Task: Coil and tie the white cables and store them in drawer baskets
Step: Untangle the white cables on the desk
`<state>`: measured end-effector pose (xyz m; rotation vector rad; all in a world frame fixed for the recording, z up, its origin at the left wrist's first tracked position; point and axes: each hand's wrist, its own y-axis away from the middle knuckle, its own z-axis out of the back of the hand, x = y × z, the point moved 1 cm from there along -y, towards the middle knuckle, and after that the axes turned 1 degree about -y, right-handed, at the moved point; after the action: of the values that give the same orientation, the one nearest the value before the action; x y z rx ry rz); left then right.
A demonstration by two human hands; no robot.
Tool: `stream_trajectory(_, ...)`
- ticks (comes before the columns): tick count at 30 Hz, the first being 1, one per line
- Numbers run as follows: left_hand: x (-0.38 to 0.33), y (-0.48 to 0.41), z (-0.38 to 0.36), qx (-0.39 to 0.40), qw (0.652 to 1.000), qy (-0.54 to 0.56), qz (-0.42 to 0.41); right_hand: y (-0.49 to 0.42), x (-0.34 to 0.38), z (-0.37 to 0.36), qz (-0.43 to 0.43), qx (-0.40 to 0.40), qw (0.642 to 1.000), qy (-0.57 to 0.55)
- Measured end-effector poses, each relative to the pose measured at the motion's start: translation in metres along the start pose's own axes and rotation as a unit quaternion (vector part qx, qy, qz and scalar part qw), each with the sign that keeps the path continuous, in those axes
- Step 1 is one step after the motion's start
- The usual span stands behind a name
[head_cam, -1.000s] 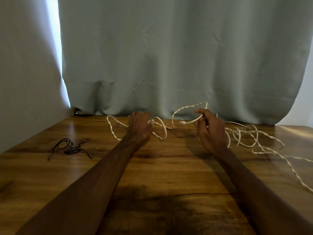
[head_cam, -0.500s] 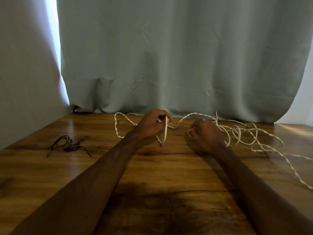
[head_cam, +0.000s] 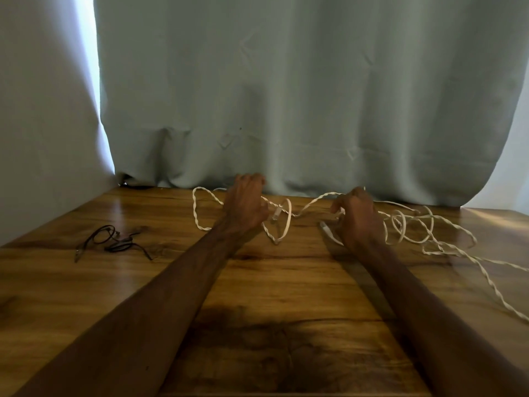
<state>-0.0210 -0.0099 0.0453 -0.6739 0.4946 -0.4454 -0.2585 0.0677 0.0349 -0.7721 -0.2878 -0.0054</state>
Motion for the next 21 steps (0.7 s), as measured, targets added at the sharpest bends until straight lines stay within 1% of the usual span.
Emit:
stream_trajectory(2,0.005,0.002,0.001,0.030,0.993,-0.095,0.059,0.000,0.003,0.004,-0.025,-0.007,1.000,0.000)
stream_trajectory(3,0.007,0.004,0.002,0.041,0.989,-0.115,0.078,-0.001,0.004,0.007,-0.041,-0.009,0.999,-0.004)
stream_trajectory(5,0.009,0.008,0.005,0.045,0.989,-0.106,0.093,-0.003,0.003,0.011,-0.057,-0.025,0.998,-0.023)
stream_trajectory(7,0.011,0.008,0.005,0.013,0.993,-0.047,0.109,-0.004,-0.002,0.013,-0.060,-0.056,0.996,-0.046)
stream_trajectory(9,0.010,0.005,0.002,-0.030,0.985,0.071,0.151,-0.004,-0.008,0.013,-0.071,-0.076,0.993,-0.055)
stream_trajectory(11,0.008,-0.001,-0.003,-0.048,0.953,0.219,0.203,-0.003,-0.011,0.013,-0.082,-0.085,0.991,-0.056)
stream_trajectory(13,0.006,-0.007,-0.005,-0.042,0.919,0.322,0.222,-0.005,-0.015,0.013,-0.094,-0.089,0.991,-0.026)
stream_trajectory(14,0.006,-0.010,-0.004,-0.038,0.911,0.349,0.215,-0.006,-0.017,0.012,-0.099,-0.086,0.991,0.009)
stream_trajectory(16,0.007,-0.014,-0.005,-0.034,0.905,0.372,0.201,-0.010,-0.026,0.008,-0.104,-0.053,0.991,0.064)
stream_trajectory(19,0.007,-0.015,-0.010,-0.039,0.906,0.373,0.196,-0.011,-0.033,0.002,-0.112,-0.004,0.992,0.066)
stream_trajectory(21,0.008,-0.016,-0.012,-0.039,0.905,0.374,0.200,-0.011,-0.035,0.004,-0.101,-0.016,0.992,0.073)
